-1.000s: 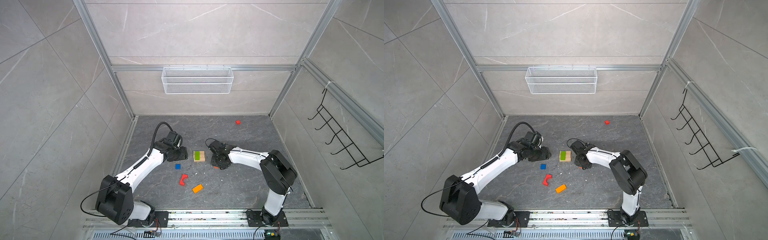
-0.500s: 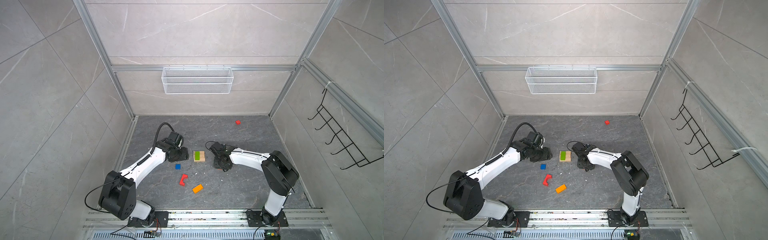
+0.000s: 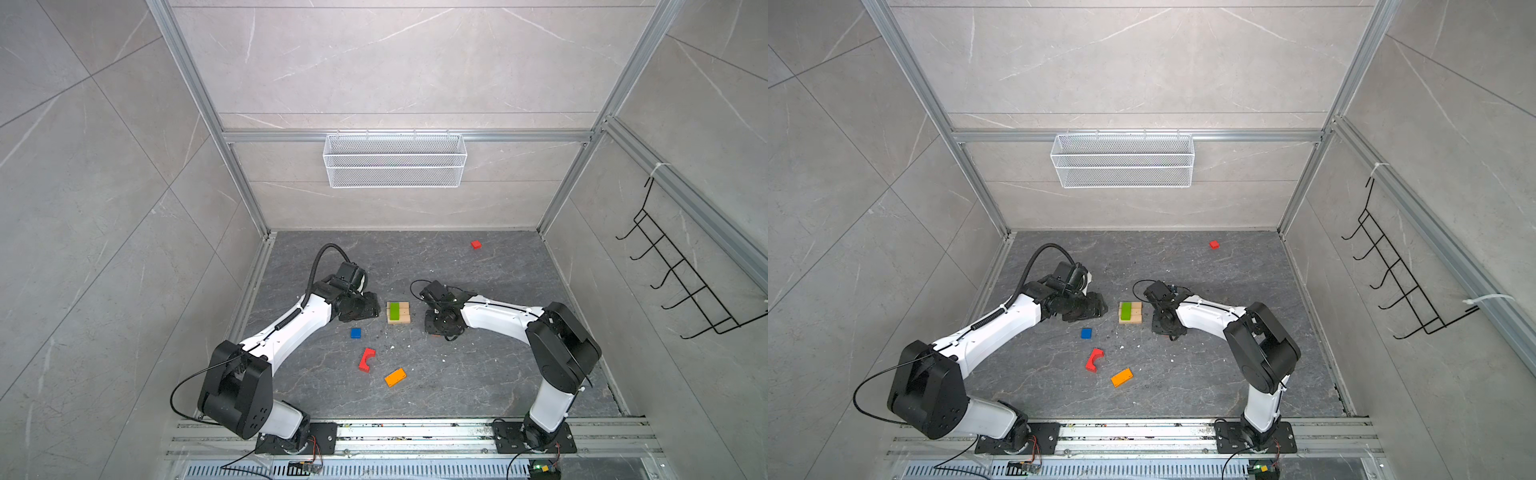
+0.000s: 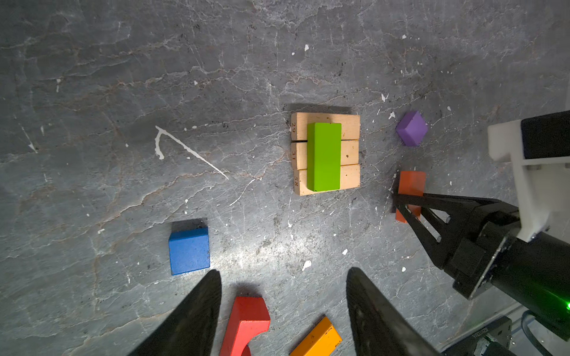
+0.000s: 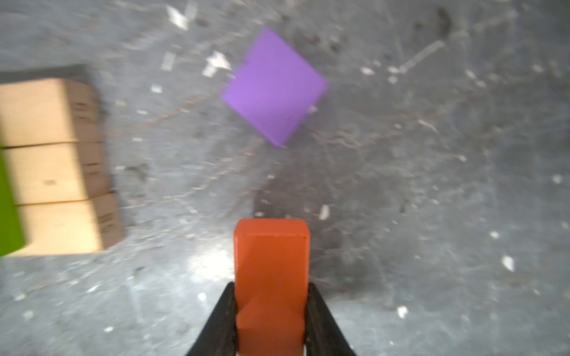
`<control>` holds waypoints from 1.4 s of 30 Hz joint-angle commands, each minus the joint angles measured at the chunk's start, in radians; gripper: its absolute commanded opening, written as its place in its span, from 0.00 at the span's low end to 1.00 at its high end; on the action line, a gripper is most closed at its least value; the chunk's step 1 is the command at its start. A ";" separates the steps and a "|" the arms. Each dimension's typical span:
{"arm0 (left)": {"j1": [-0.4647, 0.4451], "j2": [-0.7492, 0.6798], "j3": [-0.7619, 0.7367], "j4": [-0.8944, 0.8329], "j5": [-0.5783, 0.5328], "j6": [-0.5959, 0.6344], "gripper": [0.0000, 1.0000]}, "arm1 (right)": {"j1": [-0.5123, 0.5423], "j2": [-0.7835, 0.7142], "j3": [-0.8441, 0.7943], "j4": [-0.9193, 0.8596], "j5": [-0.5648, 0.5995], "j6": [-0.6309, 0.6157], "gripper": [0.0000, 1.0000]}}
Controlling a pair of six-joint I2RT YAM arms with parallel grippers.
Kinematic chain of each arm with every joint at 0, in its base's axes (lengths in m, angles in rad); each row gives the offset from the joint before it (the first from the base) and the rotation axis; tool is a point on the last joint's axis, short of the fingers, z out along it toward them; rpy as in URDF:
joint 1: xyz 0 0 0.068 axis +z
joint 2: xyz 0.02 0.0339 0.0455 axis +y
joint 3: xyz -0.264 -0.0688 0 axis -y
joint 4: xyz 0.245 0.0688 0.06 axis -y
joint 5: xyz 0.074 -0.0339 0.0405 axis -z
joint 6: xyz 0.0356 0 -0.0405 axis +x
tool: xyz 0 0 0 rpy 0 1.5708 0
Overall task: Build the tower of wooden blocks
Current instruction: 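Lift the orange block with the right gripper and carry it over the stack, then lower the orange block onto the top wood bar beside the green bar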
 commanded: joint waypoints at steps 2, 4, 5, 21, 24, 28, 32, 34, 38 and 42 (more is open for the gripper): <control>0.009 -0.018 -0.015 0.052 0.031 0.010 0.68 | 0.000 -0.023 0.046 0.085 -0.070 -0.052 0.00; 0.011 -0.022 -0.021 0.059 0.035 0.008 0.68 | 0.000 -0.013 0.061 0.105 -0.091 -0.059 0.00; 0.011 -0.023 -0.024 0.059 0.034 0.007 0.69 | 0.000 -0.006 0.071 0.113 -0.099 -0.062 0.00; 0.020 -0.073 -0.054 0.051 0.023 -0.004 0.69 | 0.000 0.128 0.229 0.151 -0.215 -0.050 0.01; 0.021 -0.082 -0.063 0.055 0.020 -0.006 0.70 | 0.000 0.147 0.239 0.144 -0.217 -0.039 0.03; 0.021 -0.090 -0.070 0.067 0.028 -0.001 0.71 | 0.000 0.166 0.253 0.136 -0.229 -0.036 0.03; 0.021 -0.108 -0.082 0.086 0.030 0.001 0.79 | 0.000 0.177 0.258 0.128 -0.237 -0.033 0.04; 0.022 -0.116 -0.086 0.095 0.027 -0.002 0.84 | 0.000 0.179 0.256 0.125 -0.236 -0.033 0.04; 0.023 -0.119 -0.087 0.095 0.028 -0.003 0.90 | 0.000 0.186 0.257 0.126 -0.237 -0.027 0.04; 0.024 -0.116 -0.085 0.092 0.028 -0.004 0.93 | 0.000 0.193 0.258 0.132 -0.245 -0.020 0.05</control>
